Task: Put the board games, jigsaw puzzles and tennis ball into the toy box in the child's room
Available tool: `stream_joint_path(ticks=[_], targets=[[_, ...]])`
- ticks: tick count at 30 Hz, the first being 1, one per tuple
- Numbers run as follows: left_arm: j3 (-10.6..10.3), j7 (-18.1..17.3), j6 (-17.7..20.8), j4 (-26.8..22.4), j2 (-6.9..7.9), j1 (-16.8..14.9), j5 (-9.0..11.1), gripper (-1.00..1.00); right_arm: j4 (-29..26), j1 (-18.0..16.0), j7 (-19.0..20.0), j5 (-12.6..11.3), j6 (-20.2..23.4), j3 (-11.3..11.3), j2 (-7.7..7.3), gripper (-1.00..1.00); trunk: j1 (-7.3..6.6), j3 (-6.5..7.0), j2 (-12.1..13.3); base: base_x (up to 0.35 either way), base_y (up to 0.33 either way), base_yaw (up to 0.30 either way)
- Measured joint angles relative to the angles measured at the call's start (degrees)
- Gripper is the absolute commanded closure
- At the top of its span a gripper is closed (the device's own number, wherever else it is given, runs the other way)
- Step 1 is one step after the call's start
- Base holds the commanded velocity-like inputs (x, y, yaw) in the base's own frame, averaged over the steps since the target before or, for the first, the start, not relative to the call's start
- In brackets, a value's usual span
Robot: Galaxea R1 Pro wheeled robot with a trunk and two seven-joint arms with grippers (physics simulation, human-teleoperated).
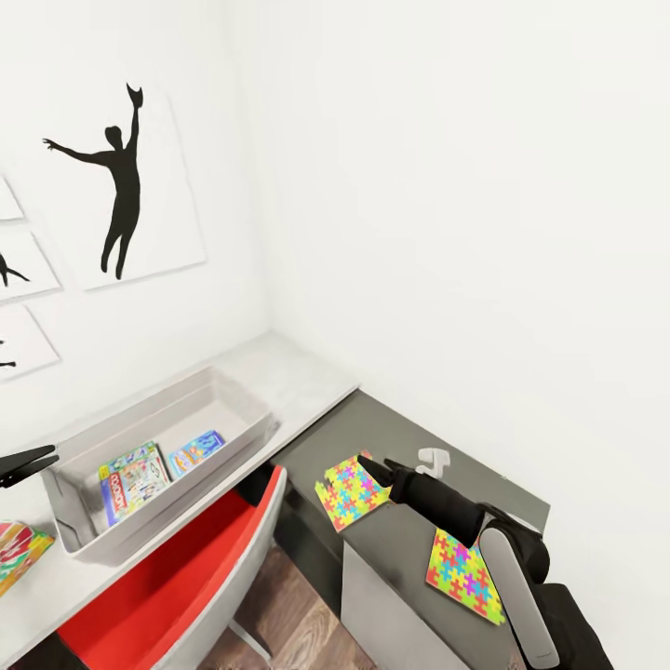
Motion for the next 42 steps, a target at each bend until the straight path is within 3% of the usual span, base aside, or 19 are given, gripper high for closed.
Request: stream_joint_path(ticks=[15, 42], targets=[[0.07, -0.01, 0.00, -0.17, 0.09, 0.09, -0.03, -1.00, 0.01, 0.01, 3.01, 0.13, -3.22, -0.06, -0.07, -1.00, -0.03, 1.43, 0.00, -0.067, 0.044, 0.001], [0.00, 0.00, -0.09, -0.30, -0.02, 0.11, 0.00, -1.00, -0.05, 0.00, 3.14, 0.14, -3.63, -0.04, 0.00, -1.00, -0.03, 3.97, 0.00, -0.171, 0.113, 0.100]])
